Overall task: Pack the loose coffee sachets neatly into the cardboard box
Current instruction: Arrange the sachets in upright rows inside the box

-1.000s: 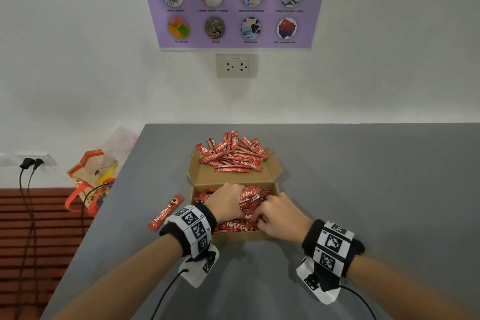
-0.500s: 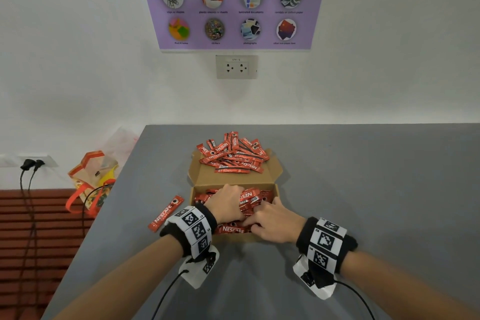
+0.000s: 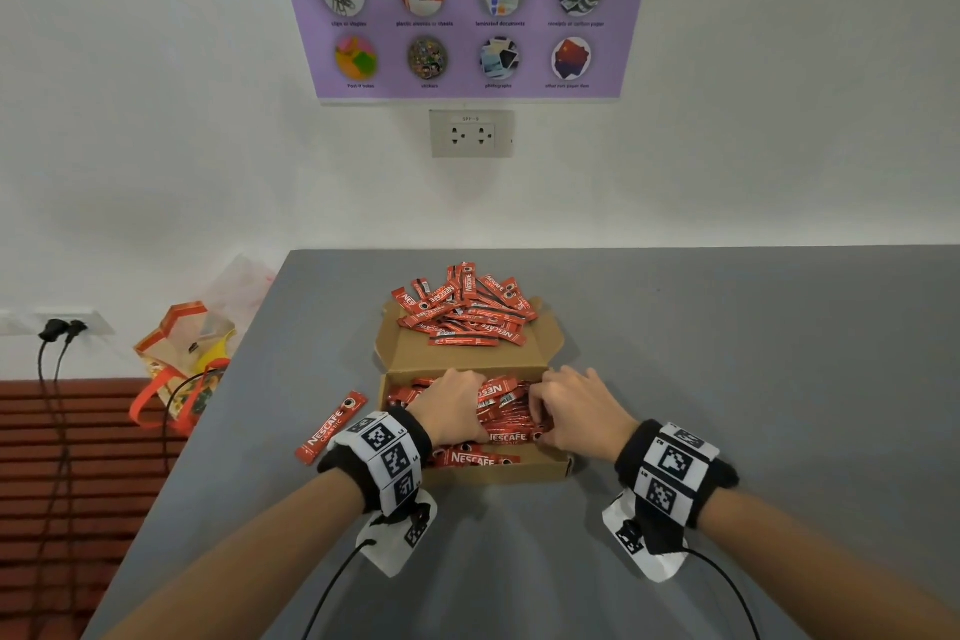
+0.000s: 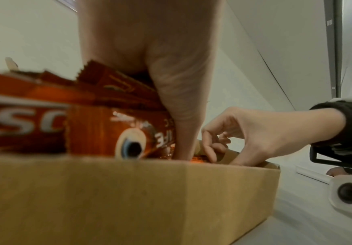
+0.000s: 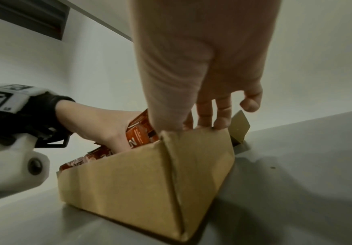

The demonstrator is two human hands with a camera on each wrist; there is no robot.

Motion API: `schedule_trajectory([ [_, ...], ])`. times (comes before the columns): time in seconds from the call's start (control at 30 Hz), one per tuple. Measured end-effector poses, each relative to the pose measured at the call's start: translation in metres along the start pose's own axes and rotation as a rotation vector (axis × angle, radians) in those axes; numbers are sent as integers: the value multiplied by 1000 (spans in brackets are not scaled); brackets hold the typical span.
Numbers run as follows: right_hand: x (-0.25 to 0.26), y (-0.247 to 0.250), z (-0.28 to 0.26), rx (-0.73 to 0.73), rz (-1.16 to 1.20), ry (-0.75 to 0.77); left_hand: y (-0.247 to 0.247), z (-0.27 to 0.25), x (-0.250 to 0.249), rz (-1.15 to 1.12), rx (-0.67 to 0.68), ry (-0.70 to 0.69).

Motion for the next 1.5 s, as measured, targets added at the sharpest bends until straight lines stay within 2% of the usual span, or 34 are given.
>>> schedule_trajectory([
  [0.27,-2,1,2,37,33,-25,3,-2,-3,15,7,-10],
  [1.33,0,8,7,13,134,-51,13,-6,-7,31,27,6],
  [1.43,-1,10,7,1,165,-55,21,-6,-9,-26,-8,0],
  [1.5,-4,12,9,-41,206,-82,34,-6,-14,-111,-107,-27],
])
Point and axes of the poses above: each hand's wrist, its own z-axis towards the middle knuckle, its own y-axis out of the back of the hand, x = y × z, the point moved 4 cm from there along z, towards the middle knuckle, and after that the axes turned 14 degrees about -x, right-handed, at the moved point
